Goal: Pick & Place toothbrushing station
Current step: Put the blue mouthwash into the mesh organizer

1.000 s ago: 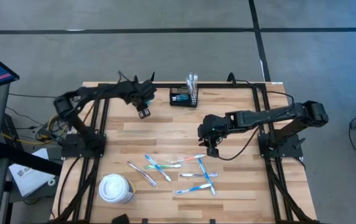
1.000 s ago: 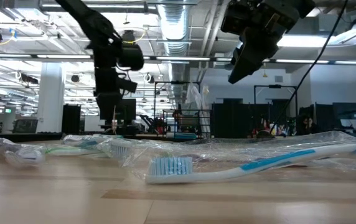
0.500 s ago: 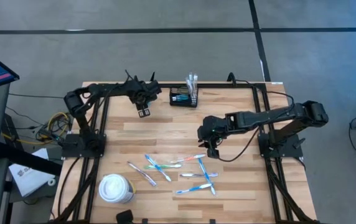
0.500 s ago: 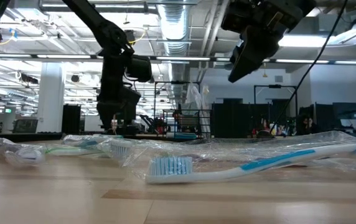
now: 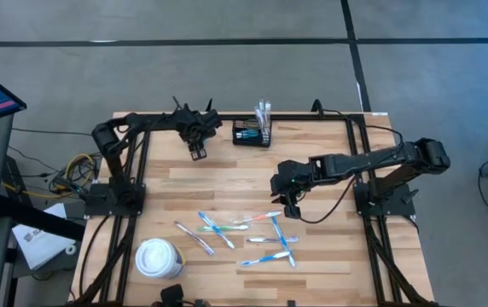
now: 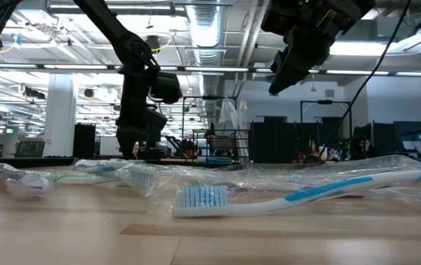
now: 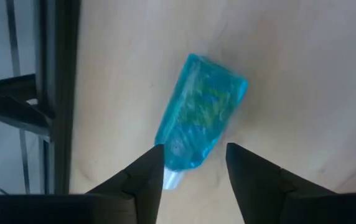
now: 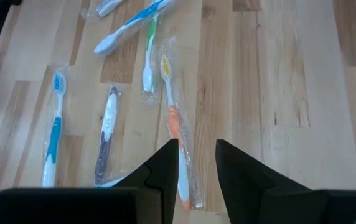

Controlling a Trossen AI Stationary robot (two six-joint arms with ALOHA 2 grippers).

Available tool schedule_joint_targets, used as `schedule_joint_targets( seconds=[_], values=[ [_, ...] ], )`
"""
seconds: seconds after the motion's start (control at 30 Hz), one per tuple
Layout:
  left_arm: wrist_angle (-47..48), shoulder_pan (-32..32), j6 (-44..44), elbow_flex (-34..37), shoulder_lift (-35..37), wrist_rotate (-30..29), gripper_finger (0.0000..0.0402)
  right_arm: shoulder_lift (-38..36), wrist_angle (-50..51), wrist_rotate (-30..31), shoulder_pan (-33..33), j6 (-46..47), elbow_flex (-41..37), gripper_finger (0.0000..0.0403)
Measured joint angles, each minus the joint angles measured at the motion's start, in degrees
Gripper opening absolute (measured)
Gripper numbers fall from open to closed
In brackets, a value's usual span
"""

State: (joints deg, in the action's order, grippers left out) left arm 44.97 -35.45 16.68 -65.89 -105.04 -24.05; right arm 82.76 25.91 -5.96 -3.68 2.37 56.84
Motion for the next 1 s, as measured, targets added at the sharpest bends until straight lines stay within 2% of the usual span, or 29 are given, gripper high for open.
schedule_joint_targets(
  seconds=[0.17,0.37,0.67,1.0],
  values=[
    [-1.10,-1.18,0.06,-0.03,-1.31,0.37,0.0189,0.00,-0.04,-0.02,-0.04,0.00,0.00,0.0098],
    [-1.91,-3.30,0.08,0.00,-3.53,3.51,0.0191,0.00,-0.28,-0.02,-0.04,0.02,0.02,0.0098],
    [-1.90,-4.09,-0.87,-0.15,-3.89,9.60,0.0176,0.00,-0.22,-0.02,-0.04,0.02,0.02,0.0098],
    [-0.87,0.08,-3.76,-0.13,-3.98,11.52,0.0139,0.00,-0.24,-0.02,-0.04,0.20,0.04,0.0098]
  ],
)
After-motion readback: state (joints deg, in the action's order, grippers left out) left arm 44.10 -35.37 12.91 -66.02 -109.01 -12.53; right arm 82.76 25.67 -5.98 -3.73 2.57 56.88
